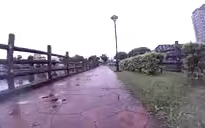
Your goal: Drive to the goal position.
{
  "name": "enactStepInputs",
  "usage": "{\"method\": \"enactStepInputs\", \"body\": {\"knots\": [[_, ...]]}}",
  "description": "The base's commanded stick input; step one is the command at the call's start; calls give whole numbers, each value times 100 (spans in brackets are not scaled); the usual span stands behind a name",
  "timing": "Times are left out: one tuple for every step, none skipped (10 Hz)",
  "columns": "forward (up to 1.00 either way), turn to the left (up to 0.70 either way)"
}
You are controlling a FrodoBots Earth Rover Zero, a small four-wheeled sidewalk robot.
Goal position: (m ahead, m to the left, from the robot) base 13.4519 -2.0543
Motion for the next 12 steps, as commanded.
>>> {"method": "enactStepInputs", "body": {"knots": [[70, 0], [70, 0], [70, 0], [70, 0], [70, 0], [70, 0], [70, 0], [70, 0], [70, 0], [70, 0], [70, 0], [70, 0]]}}
